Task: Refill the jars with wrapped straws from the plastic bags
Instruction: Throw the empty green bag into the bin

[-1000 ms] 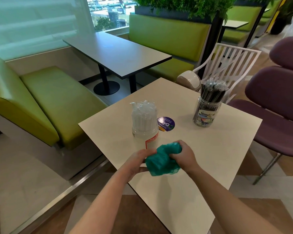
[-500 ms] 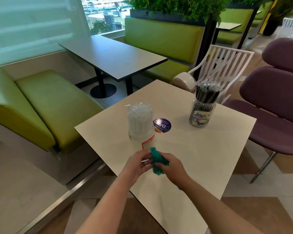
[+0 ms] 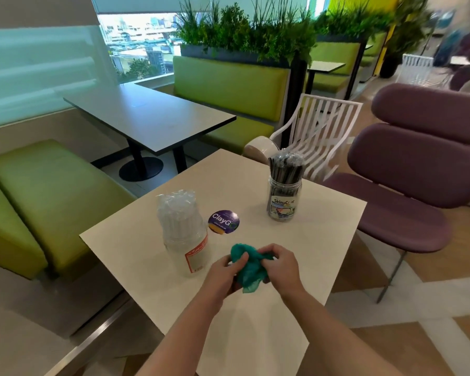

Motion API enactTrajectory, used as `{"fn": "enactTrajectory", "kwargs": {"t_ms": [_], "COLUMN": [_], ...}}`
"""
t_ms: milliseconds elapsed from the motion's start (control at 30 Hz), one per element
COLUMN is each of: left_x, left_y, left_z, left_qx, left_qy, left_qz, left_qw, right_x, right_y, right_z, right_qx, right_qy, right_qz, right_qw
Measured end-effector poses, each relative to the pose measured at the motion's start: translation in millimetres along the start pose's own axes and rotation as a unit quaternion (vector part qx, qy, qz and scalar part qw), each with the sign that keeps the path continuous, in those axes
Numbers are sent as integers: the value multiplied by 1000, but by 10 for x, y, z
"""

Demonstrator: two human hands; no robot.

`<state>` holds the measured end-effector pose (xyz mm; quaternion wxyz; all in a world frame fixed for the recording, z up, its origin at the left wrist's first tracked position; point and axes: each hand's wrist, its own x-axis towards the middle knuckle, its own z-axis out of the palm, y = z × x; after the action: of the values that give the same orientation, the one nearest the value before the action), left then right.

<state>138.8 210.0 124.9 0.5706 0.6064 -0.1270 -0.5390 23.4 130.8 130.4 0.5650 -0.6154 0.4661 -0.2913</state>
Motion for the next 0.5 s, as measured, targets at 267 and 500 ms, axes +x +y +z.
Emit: {"fn": "enactTrajectory", "kwargs": {"t_ms": [267, 500], "left_x": [222, 388], "left_y": [87, -83], "left_z": [887, 1754], "left_qx": [13, 21], "left_qy": [48, 41], "left_qz": [3, -16], "left_qw": [999, 999], "right_x": [115, 232], "right_y": [-24, 172], "right_z": [-1058, -1813], "right_qx": [6, -113], "right_qy": [-137, -122], "right_qz": [6, -48], "right_qw": [991, 985]}}
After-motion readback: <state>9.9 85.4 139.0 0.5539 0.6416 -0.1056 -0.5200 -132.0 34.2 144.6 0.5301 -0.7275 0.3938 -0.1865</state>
